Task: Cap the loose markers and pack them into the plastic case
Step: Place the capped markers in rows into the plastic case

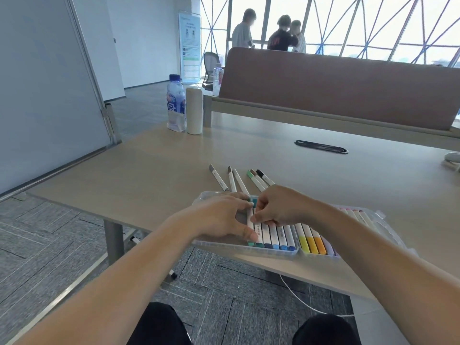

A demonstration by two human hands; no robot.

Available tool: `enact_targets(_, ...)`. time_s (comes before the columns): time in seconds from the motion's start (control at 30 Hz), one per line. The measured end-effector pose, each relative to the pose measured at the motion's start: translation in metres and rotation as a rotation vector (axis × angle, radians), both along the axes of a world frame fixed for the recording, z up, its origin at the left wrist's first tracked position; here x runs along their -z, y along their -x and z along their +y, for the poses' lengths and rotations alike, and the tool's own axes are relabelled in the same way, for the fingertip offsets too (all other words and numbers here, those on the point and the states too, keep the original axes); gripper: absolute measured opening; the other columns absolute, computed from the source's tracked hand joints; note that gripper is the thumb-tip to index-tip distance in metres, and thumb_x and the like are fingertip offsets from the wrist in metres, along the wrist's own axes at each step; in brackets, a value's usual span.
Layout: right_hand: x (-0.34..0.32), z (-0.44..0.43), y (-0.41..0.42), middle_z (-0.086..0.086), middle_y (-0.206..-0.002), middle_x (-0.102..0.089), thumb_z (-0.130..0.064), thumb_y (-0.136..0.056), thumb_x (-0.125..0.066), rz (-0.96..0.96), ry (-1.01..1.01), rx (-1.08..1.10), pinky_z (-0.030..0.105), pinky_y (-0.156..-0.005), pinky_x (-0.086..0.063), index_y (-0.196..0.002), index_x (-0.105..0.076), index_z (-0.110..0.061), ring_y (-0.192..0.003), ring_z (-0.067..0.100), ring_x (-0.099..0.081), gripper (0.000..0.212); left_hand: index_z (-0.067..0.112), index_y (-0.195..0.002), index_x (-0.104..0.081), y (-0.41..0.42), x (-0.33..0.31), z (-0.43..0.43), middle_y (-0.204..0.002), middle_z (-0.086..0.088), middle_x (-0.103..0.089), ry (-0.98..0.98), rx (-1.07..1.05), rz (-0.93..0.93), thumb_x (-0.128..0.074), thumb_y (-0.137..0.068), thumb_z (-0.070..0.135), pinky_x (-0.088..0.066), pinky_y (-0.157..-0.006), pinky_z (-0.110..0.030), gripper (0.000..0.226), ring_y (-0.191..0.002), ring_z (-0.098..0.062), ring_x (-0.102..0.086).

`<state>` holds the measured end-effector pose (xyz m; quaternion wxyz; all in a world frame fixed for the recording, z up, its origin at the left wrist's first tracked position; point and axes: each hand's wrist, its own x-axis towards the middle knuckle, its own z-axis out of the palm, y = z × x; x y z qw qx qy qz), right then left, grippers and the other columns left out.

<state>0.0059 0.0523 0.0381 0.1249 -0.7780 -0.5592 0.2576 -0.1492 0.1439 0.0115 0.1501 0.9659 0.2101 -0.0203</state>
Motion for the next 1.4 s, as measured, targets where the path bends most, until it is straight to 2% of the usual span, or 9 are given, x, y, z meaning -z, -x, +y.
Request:
enact_targets(0.1, -0.008, 0.001, -0.007, 0.008, -0.071, -0.073, -0.026, -0.090, -0.070, 0.050, -0.013, 0.025, 0.021, -0.057, -0.049, -0.083, -0.072, -0.008, -0.054, 0.011, -0.060, 0.019, 0.027, -0.138, -0.052, 0.000, -0.009, 0.007, -0.133, 0.006, -0.059, 0.293, -0.090, -0.126, -0.065, -0.077, 0.067, -0.057, -0.084, -0.032, 0.074, -0.096, -0.010, -0.067)
enact_targets(0.17, -0.010, 0.009, -0.015, 0.007, -0.068, -0.072, -0.026, -0.090, -0.070, 0.016, -0.055, 0.085, 0.021, -0.055, -0.047, -0.082, -0.072, -0.007, -0.053, 0.011, -0.060, 0.021, 0.024, -0.129, -0.060, -0.001, -0.014, 0.016, -0.115, 0.006, -0.066, 0.344, -0.178, -0.291, -0.069, -0.085, 0.050, -0.050, -0.067, -0.017, 0.051, -0.083, -0.006, -0.064)
enact_targets(0.37, 0.000, 0.058, -0.041, 0.009, -0.075, -0.071, -0.025, -0.084, -0.075, -0.267, -0.125, 0.237, 0.028, -0.059, -0.046, -0.080, -0.071, -0.009, -0.064, 0.022, -0.063, 0.017, 0.021, -0.097, -0.070, -0.014, -0.015, 0.038, -0.084, 0.009, -0.069, 0.386, -0.292, -0.565, -0.063, -0.094, 0.029, -0.047, -0.069, -0.026, 0.011, -0.076, -0.008, -0.063)
enact_targets(0.67, 0.004, 0.094, -0.042, 0.001, -0.079, -0.063, -0.026, -0.082, -0.070, -0.475, 0.012, 0.274, 0.026, -0.057, -0.043, -0.074, -0.059, -0.017, -0.072, 0.020, -0.060, 0.016, 0.023, -0.086, -0.070, -0.022, -0.009, 0.058, -0.084, -0.002, -0.073, 0.483, -0.302, -0.646, -0.061, -0.095, 0.021, -0.057, -0.084, -0.047, 0.012, -0.076, -0.023, -0.068)
enact_targets(0.83, -0.004, 0.096, -0.031, -0.002, -0.083, -0.062, -0.028, -0.088, -0.066, -0.531, -0.011, 0.258, 0.028, -0.062, -0.041, -0.077, -0.056, -0.019, -0.076, 0.019, -0.057, 0.018, 0.026, -0.085, -0.068, -0.015, -0.011, 0.054, -0.085, -0.001, -0.072, 0.460, -0.303, -0.632, -0.060, -0.096, 0.024, -0.056, -0.083, -0.043, 0.013, -0.080, -0.022, -0.068)
enact_targets(1.0, -0.029, 0.076, -0.016, 0.001, -0.060, -0.050, -0.027, -0.087, -0.067, -0.335, -0.136, 0.271, 0.025, -0.048, -0.030, -0.061, -0.051, -0.011, -0.052, 0.016, -0.046, 0.035, 0.022, -0.093, -0.069, -0.003, -0.012, 0.044, -0.088, -0.001, -0.071, 0.436, -0.320, -0.601, -0.058, -0.096, 0.026, -0.053, -0.079, -0.036, 0.011, -0.081, -0.019, -0.067)
enact_targets(1.17, -0.027, 0.033, 0.009, 0.009, -0.058, -0.062, -0.016, -0.082, -0.061, 0.010, -0.042, 0.271, 0.020, -0.046, -0.036, -0.069, -0.068, 0.001, -0.044, 0.017, -0.047, 0.023, 0.023, -0.095, -0.069, 0.011, -0.010, 0.029, -0.087, 0.005, -0.068, 0.379, -0.287, -0.557, -0.061, -0.094, 0.026, -0.051, -0.078, -0.034, 0.008, -0.076, -0.012, -0.061)
enact_targets(1.27, -0.021, 0.013, 0.021, 0.008, -0.055, -0.058, -0.011, -0.082, -0.059, 0.132, 0.008, 0.235, 0.020, -0.046, -0.029, -0.066, -0.066, -0.001, -0.042, 0.017, -0.042, 0.021, 0.021, -0.107, -0.069, 0.017, -0.007, 0.017, -0.098, 0.007, -0.070, 0.310, -0.262, -0.483, -0.061, -0.094, 0.026, -0.053, -0.088, -0.040, 0.016, -0.090, -0.013, -0.066)
enact_targets(1.4, -0.013, 0.004, 0.028, 0.008, -0.055, -0.059, -0.020, -0.087, -0.066, 0.210, 0.010, 0.221, 0.021, -0.045, -0.027, -0.066, -0.065, -0.003, -0.040, 0.015, -0.040, 0.026, 0.022, -0.130, -0.059, 0.023, -0.008, 0.000, -0.114, 0.004, -0.068, 0.307, -0.197, -0.323, -0.057, -0.097, 0.024, -0.060, -0.074, -0.033, 0.033, -0.076, -0.014, -0.071)
